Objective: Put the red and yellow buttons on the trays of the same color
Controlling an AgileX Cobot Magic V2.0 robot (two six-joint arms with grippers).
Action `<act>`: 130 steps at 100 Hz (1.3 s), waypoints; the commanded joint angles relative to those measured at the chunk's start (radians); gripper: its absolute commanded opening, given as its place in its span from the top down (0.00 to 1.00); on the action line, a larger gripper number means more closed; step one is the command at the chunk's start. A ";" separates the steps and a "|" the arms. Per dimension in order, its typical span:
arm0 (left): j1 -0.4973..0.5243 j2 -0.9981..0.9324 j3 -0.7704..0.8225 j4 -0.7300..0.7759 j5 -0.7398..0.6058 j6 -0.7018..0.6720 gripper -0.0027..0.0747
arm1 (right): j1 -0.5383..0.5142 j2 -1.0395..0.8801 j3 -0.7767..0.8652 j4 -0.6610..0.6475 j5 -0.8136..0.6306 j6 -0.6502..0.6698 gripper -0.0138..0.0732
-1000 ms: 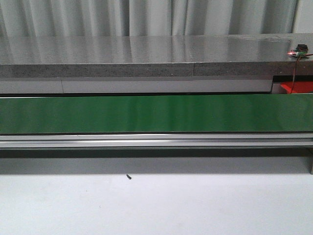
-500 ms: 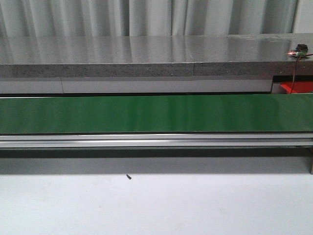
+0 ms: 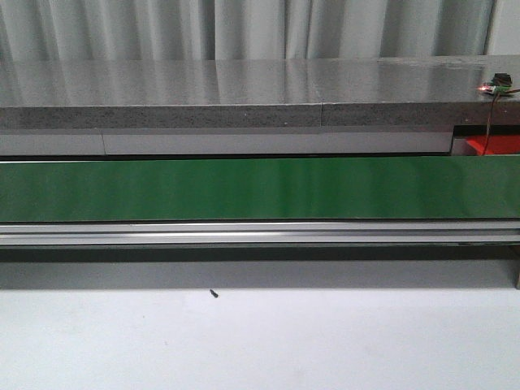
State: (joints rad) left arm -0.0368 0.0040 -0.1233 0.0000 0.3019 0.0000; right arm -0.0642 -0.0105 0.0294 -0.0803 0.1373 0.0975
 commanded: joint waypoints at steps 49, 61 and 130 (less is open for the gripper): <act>-0.008 0.433 -0.385 0.050 0.081 -0.013 0.99 | 0.001 -0.018 -0.019 -0.001 -0.072 -0.008 0.92; -0.008 0.527 -0.449 0.083 0.114 -0.013 0.99 | 0.001 -0.018 -0.019 -0.001 -0.072 -0.008 0.92; 0.106 0.868 -0.667 0.051 0.210 -0.121 0.83 | 0.001 -0.018 -0.019 -0.001 -0.072 -0.008 0.92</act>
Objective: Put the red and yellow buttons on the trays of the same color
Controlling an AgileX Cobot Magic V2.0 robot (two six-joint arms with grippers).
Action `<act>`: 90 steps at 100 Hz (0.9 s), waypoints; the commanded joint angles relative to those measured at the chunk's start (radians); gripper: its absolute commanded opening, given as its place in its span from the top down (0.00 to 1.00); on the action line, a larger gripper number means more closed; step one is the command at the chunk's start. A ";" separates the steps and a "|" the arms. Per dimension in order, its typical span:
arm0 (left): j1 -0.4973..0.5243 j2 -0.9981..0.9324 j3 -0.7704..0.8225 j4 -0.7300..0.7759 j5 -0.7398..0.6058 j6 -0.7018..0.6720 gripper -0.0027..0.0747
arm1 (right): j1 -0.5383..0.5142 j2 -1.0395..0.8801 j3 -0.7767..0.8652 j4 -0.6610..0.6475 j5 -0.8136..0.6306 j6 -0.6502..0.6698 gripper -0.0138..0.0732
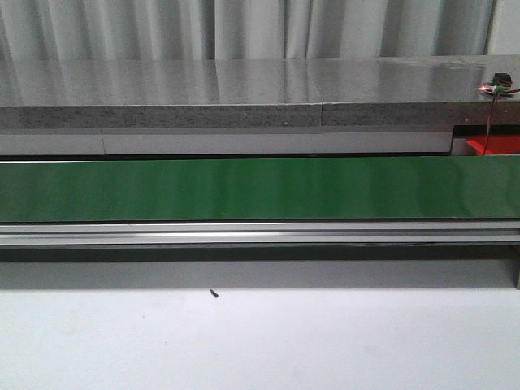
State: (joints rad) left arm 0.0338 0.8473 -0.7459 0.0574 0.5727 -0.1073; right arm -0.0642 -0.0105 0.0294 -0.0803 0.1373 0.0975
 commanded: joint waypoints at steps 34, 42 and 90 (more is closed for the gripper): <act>0.223 0.127 -0.088 -0.034 0.017 -0.016 0.27 | 0.001 -0.018 -0.019 -0.001 -0.072 -0.008 0.92; 0.275 0.152 -0.097 -0.039 0.059 -0.017 0.27 | 0.001 -0.018 -0.019 -0.001 -0.072 -0.008 0.92; 0.410 0.437 -0.190 -0.084 0.198 -0.043 0.27 | 0.001 -0.018 -0.019 -0.001 -0.072 -0.008 0.92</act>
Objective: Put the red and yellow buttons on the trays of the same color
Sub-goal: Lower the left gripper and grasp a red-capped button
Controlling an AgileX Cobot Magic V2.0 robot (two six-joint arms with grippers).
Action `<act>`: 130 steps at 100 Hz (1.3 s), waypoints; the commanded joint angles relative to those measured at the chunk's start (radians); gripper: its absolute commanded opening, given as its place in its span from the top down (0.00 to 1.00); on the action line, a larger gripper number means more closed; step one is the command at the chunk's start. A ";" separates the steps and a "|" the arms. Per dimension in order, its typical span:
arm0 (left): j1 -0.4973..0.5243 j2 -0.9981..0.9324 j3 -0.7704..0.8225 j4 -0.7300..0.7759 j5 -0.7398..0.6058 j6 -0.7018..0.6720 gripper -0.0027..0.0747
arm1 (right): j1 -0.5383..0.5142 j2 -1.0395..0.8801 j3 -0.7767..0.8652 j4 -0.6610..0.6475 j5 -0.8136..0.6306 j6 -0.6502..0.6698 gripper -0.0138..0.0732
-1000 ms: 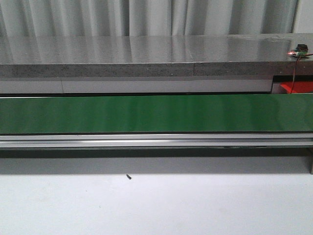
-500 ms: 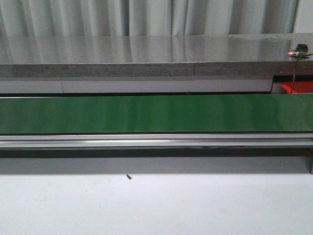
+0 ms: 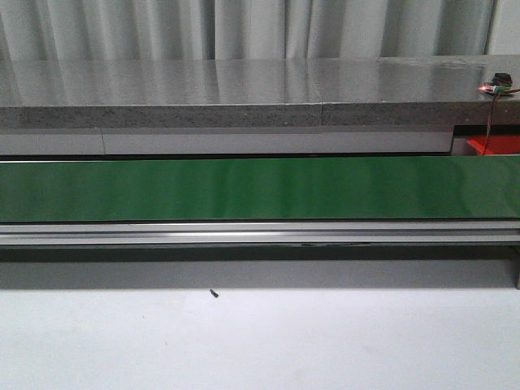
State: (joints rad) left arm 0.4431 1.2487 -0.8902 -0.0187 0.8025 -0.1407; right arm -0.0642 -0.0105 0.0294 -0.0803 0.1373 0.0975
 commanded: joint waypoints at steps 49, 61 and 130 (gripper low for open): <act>0.004 0.243 -0.120 0.030 -0.036 -0.009 0.28 | 0.001 -0.018 -0.019 -0.001 -0.072 -0.008 0.92; 0.035 0.265 -0.120 0.030 -0.035 -0.029 0.28 | 0.001 -0.018 -0.019 -0.001 -0.072 -0.008 0.92; 0.053 0.392 -0.123 -0.029 -0.120 -0.029 0.57 | 0.001 -0.018 -0.019 -0.001 -0.072 -0.008 0.92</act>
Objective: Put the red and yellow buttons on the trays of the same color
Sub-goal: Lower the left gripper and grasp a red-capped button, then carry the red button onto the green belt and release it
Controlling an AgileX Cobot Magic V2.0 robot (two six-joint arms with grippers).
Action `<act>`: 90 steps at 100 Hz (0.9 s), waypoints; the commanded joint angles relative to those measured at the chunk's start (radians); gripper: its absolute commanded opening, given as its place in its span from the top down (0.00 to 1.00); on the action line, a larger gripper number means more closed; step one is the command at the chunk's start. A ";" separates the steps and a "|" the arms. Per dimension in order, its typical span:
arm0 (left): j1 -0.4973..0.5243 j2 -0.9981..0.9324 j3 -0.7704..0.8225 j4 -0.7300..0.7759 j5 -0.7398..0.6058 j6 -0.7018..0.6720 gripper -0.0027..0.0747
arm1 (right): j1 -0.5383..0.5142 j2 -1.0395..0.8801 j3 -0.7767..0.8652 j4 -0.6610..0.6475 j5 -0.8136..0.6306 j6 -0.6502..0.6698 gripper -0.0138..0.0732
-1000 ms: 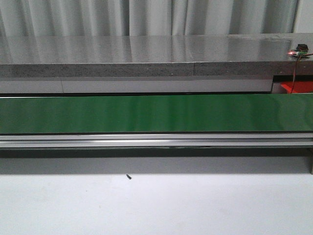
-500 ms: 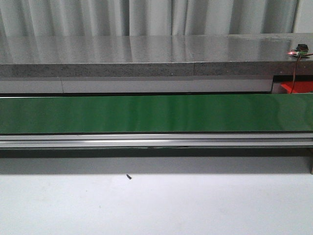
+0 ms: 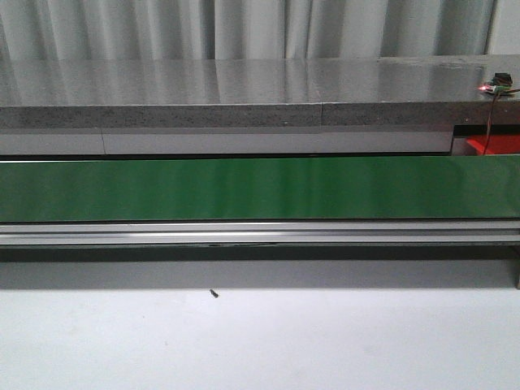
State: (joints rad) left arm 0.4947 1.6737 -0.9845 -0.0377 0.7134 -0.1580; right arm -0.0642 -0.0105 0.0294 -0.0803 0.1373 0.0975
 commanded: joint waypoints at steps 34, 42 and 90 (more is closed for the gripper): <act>0.002 -0.095 -0.029 -0.010 -0.027 -0.012 0.82 | 0.001 -0.018 -0.019 -0.001 -0.072 -0.008 0.92; 0.002 -0.147 -0.029 -0.010 -0.010 -0.010 0.82 | 0.001 -0.018 -0.019 -0.001 -0.072 -0.008 0.92; -0.140 -0.232 -0.276 -0.010 0.154 0.010 0.82 | 0.001 -0.018 -0.019 -0.001 -0.072 -0.008 0.92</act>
State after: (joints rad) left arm 0.3952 1.4536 -1.1886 -0.0377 0.8829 -0.1498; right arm -0.0642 -0.0105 0.0294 -0.0803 0.1373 0.0975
